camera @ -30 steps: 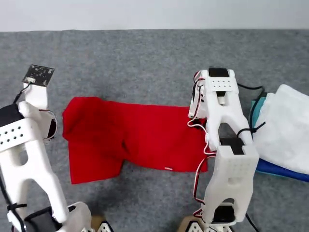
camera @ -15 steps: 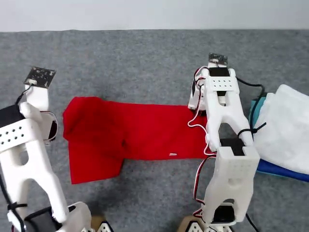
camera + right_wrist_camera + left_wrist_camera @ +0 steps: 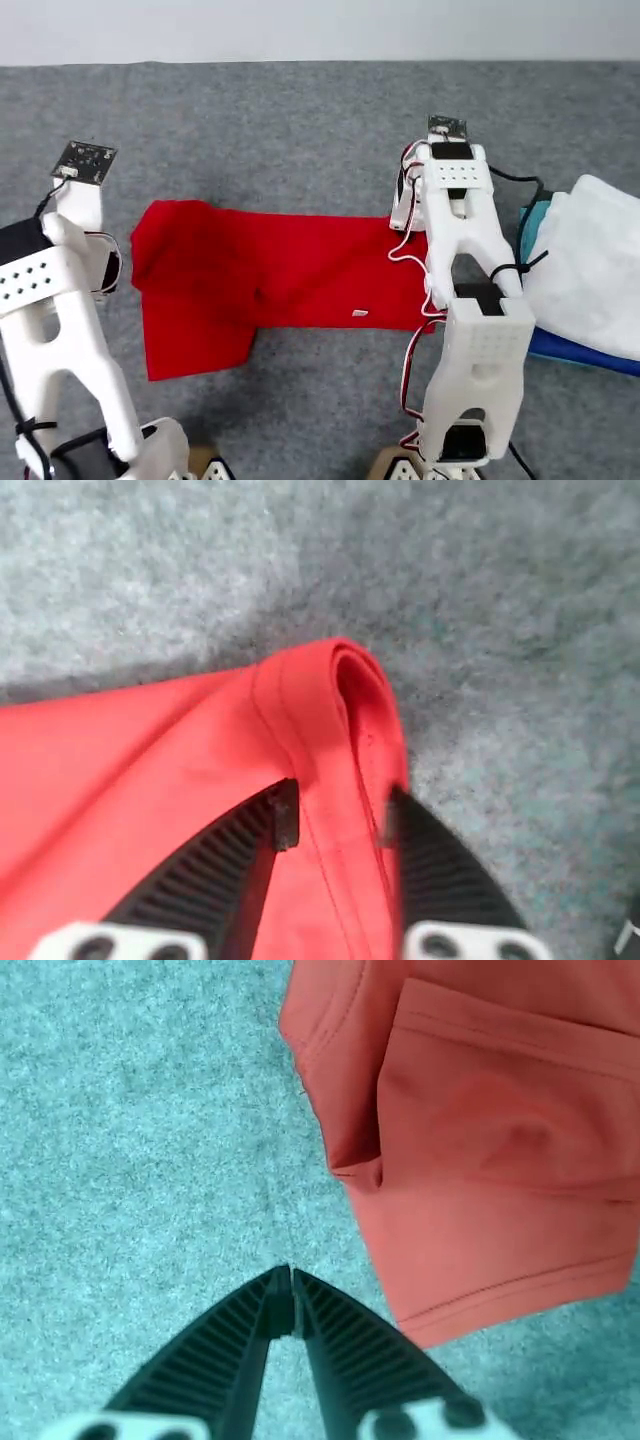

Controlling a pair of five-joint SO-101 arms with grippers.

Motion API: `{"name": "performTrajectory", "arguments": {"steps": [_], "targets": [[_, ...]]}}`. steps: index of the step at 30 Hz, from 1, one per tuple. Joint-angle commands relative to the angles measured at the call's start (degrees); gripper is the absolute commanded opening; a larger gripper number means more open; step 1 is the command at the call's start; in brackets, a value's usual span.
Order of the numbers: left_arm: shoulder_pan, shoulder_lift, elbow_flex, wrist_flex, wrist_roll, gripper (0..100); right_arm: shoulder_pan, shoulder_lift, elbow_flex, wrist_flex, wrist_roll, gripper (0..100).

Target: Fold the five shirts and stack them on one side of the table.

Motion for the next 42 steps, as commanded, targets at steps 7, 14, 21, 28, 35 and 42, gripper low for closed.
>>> {"name": "performTrajectory", "arguments": {"steps": [7,14,21,28,35,42], "targets": [[0.4,-1.9,-0.6,-1.7,0.5,0,-2.0,-2.0,-12.0,0.6,4.1,7.1],[0.3,-2.0,-0.7,-1.7,0.5,0,-0.1,7.4,-12.0,-9.0,10.0,0.9],[0.2,-2.0,-0.5,-1.8,0.5,0,5.5,14.1,-16.3,-9.3,11.5,0.9],[1.1,-2.1,-1.5,-1.7,0.5,0,2.2,10.5,-24.0,2.9,11.3,0.9],[10.0,-1.1,-5.1,-6.5,2.7,0,0.3,6.9,-25.1,13.7,11.4,0.9],[19.8,17.5,-15.8,-9.6,7.6,1,-0.1,5.1,-24.6,21.9,11.6,0.9]]}}
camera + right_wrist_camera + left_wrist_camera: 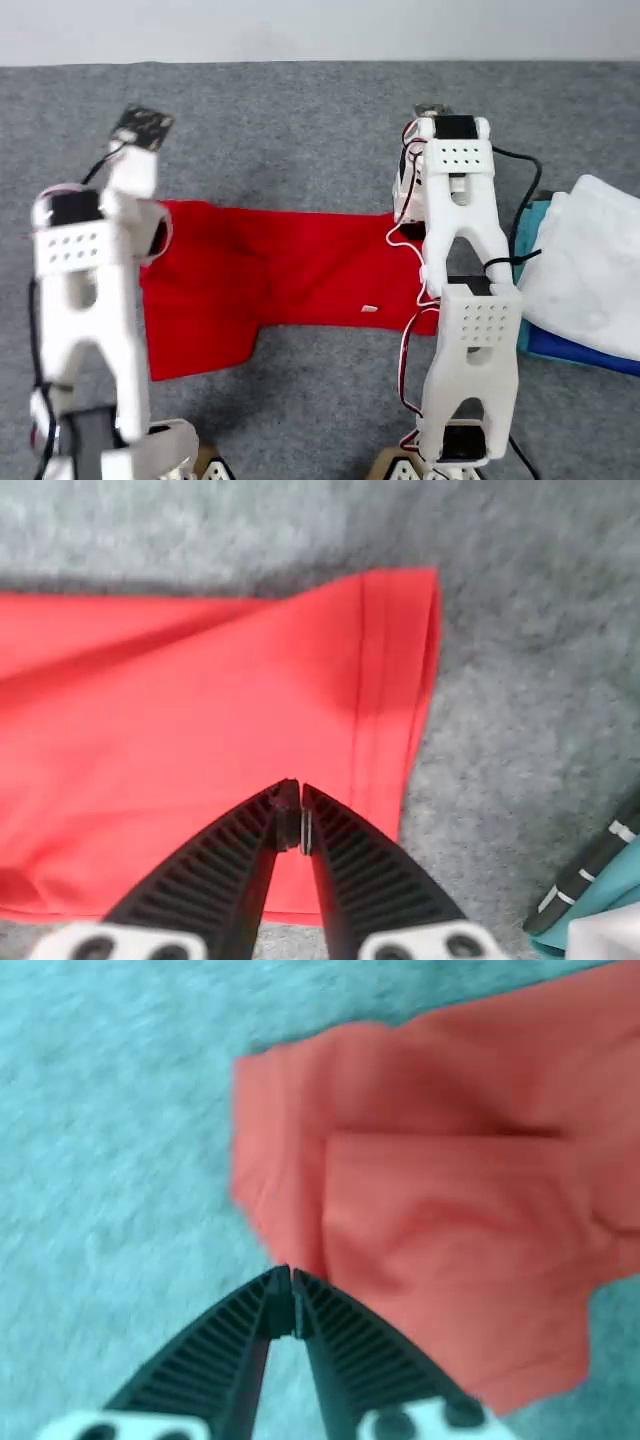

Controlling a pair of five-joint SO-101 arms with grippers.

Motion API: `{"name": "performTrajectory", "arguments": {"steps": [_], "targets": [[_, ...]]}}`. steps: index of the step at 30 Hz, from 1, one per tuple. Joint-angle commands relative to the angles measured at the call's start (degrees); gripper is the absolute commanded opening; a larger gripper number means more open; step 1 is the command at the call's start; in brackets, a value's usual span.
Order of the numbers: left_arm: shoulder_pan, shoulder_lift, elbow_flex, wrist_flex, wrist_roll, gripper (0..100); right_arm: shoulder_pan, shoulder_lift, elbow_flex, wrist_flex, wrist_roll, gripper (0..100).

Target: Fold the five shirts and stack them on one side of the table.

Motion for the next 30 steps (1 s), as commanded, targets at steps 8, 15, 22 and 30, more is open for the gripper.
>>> {"name": "performTrajectory", "arguments": {"steps": [8,15,22,30], "targets": [[15.6,36.9,-40.1,6.3,3.0,1,1.5,-4.5,4.0,2.4,4.6,0.9],[17.3,62.4,-72.0,17.6,3.0,4,1.4,-0.7,8.3,-1.3,4.6,0.9],[15.6,79.6,-90.5,20.4,2.6,4,2.9,4.9,8.1,-3.7,4.6,0.9],[12.9,81.5,-92.3,20.4,1.4,4,6.5,5.6,8.0,-3.8,4.8,0.9]]}}
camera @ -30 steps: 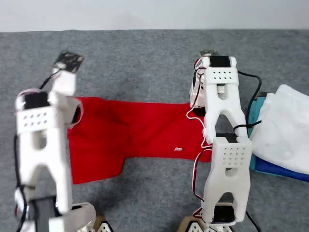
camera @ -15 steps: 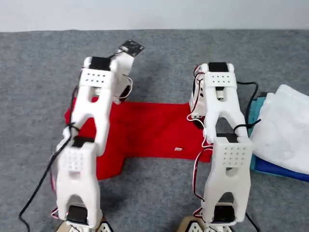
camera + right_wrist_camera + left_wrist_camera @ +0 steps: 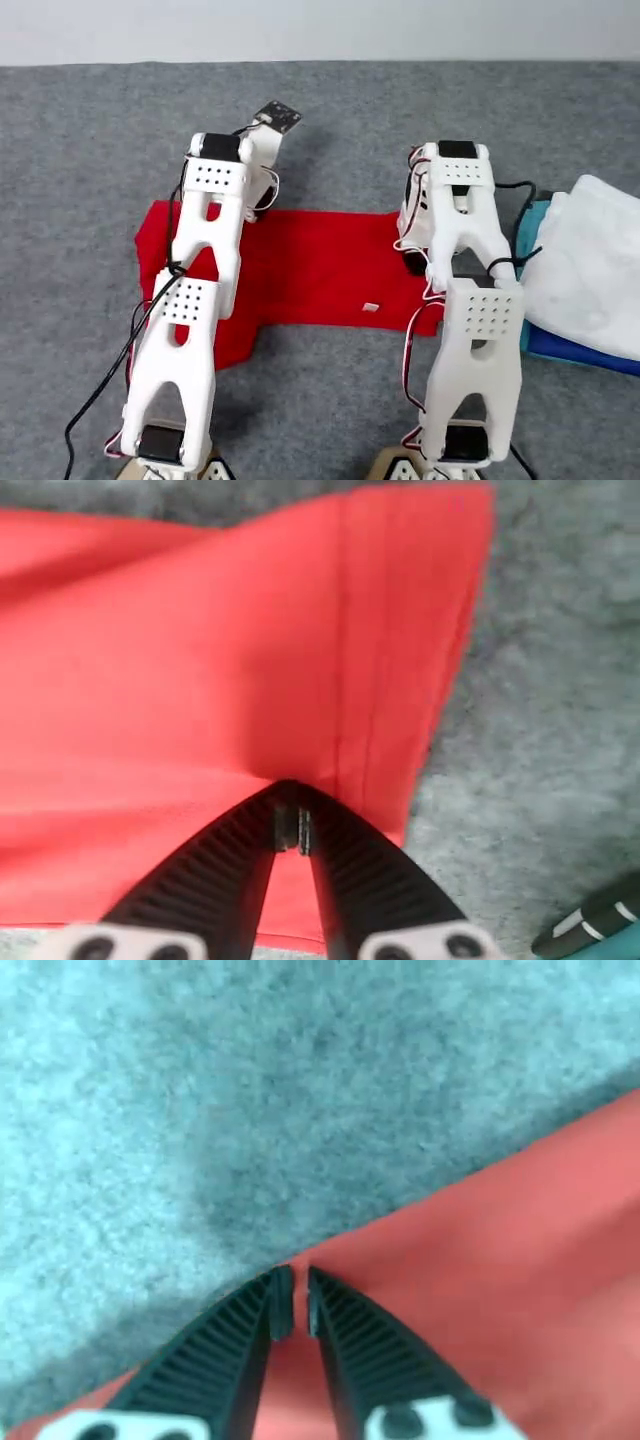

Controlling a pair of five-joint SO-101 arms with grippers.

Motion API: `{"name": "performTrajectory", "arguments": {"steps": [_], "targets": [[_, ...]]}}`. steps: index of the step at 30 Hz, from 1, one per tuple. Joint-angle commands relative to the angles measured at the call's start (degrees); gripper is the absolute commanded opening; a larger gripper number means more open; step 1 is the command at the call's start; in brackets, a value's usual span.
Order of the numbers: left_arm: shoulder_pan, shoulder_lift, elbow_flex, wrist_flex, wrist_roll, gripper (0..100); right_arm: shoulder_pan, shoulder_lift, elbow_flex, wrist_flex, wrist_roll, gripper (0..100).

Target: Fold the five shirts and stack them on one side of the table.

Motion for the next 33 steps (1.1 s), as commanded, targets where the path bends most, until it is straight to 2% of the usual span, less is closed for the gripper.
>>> {"name": "performTrajectory", "arguments": {"steps": [1,5,8,18,24,33], "targets": [[-3.4,-0.3,-2.1,1.1,-0.5,4,3.2,-0.1,-0.4,-0.5,1.2,0.9],[-7.3,-0.3,-2.1,1.1,-0.3,4,4.1,-0.6,-0.4,0.0,2.4,0.9],[-7.6,-1.7,-2.1,1.1,-0.3,4,3.7,-0.9,-0.5,0.5,2.4,0.9],[4.0,-17.1,0.4,1.2,-0.2,4,0.1,-9.4,-0.5,1.2,2.3,0.9],[7.1,-28.1,18.8,1.2,-0.2,4,-0.1,-13.1,-0.5,-3.9,2.2,0.9],[5.6,-38.1,49.6,1.1,-2.1,1,0.9,-3.6,-0.5,-14.4,2.1,0.9]]}}
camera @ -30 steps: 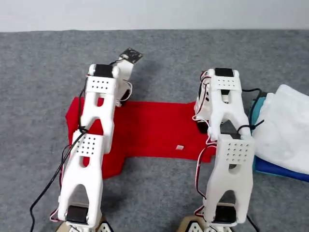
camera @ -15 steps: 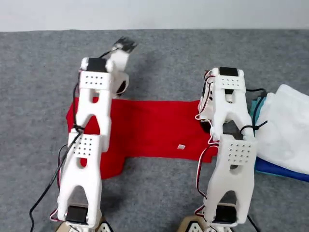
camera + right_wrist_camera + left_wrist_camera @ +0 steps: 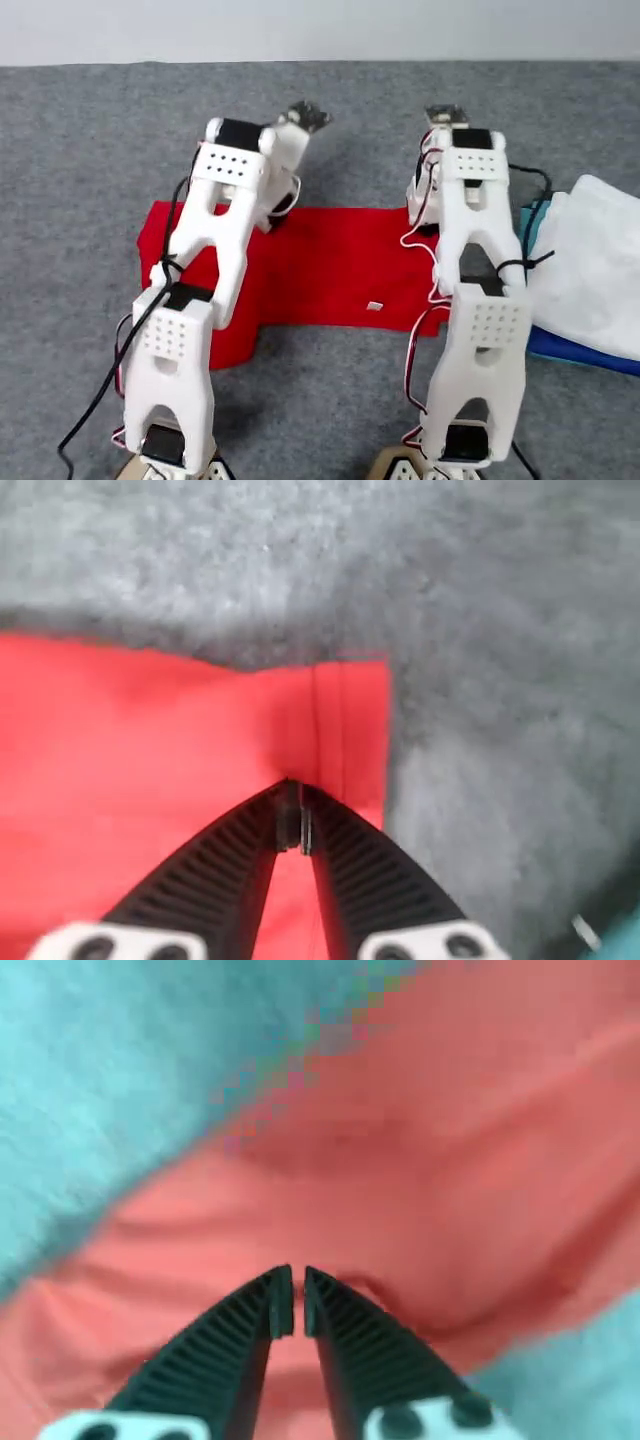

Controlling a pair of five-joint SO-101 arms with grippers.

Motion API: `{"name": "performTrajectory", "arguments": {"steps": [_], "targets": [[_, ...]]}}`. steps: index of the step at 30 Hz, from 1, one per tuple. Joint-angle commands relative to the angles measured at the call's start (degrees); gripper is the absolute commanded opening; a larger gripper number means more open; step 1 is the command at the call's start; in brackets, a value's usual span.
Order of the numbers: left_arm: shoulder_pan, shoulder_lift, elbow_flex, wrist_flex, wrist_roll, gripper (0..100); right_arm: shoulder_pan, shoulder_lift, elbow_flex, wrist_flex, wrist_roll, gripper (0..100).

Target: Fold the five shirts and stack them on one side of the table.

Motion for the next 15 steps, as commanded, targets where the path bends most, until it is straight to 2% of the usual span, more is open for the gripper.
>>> {"name": "performTrajectory", "arguments": {"steps": [1,7,15], "targets": [[-1.8,-5.5,9.3,1.3,-2.7,1,0.7,1.5,-0.6,-2.2,0.4,0.9],[-7.3,-6.8,13.8,1.3,-3.3,1,0.7,0.5,-0.7,-0.1,0.4,0.9],[-10.2,-23.8,13.9,1.4,-0.7,1,0.0,-7.6,-0.7,5.5,0.6,0.9]]}}
